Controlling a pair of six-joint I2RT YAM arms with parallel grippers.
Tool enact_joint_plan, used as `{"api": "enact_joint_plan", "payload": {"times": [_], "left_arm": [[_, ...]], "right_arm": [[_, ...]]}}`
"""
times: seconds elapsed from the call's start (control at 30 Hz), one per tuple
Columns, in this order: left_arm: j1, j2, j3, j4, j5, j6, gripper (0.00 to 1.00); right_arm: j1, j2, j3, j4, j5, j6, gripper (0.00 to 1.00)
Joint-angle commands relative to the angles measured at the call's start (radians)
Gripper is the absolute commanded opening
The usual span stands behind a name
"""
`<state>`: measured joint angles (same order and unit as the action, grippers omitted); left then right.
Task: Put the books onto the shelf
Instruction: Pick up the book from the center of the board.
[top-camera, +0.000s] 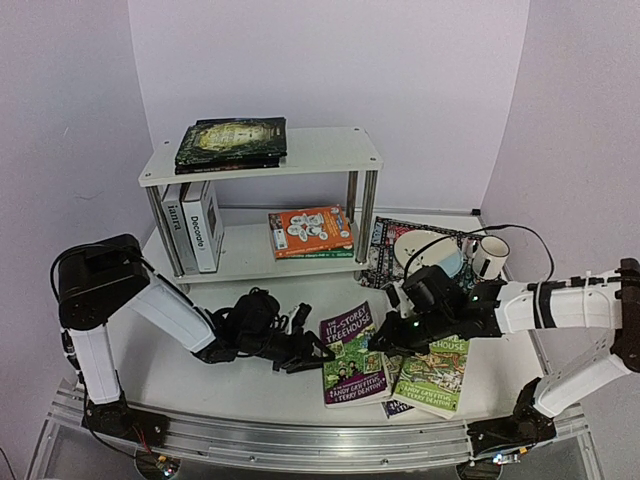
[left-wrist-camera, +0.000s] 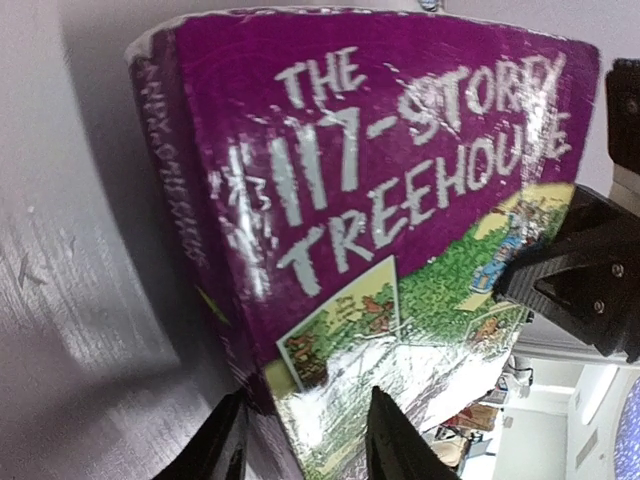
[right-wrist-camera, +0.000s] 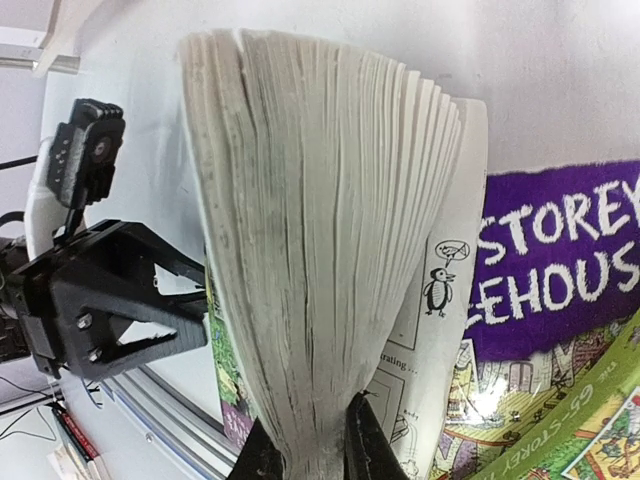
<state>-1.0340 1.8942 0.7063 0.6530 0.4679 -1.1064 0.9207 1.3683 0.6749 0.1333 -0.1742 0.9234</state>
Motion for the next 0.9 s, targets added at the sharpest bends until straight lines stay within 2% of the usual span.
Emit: {"api": "enact_joint_plan", "payload": {"times": [0.0,0.23,0.37,0.4,0.7,0.87], "left_arm": [[0.000,-0.106,-0.006,0.107,-0.043,0.043,0.51],[0.003,-0.209,-0.088,0.106,-0.139,0.070,0.72],[0.005,-0.284,-0.132,0.106,-0.175,0.092,0.97],[0.004,-0.298,-0.138,0.107,-0.178,0.096,0.99],[0.008,-0.467,-0.250,0.106,-0.286,0.099,1.00],[0.046,-0.592,-0.344,0.078,-0.316,0.105,1.00]], "right_arm": [[0.005,-0.044,0.062,0.008,-0.008,-0.031,0.00],[0.005,-0.080,0.106,-0.026,0.023,-0.094,0.00],[0.005,-0.087,0.131,-0.040,0.035,-0.124,0.00],[0.004,-0.086,0.137,-0.041,0.028,-0.136,0.00],[0.004,-0.078,0.214,-0.039,-0.031,-0.214,0.00],[0.004,-0.053,0.224,0.031,-0.075,-0.209,0.00]]}}
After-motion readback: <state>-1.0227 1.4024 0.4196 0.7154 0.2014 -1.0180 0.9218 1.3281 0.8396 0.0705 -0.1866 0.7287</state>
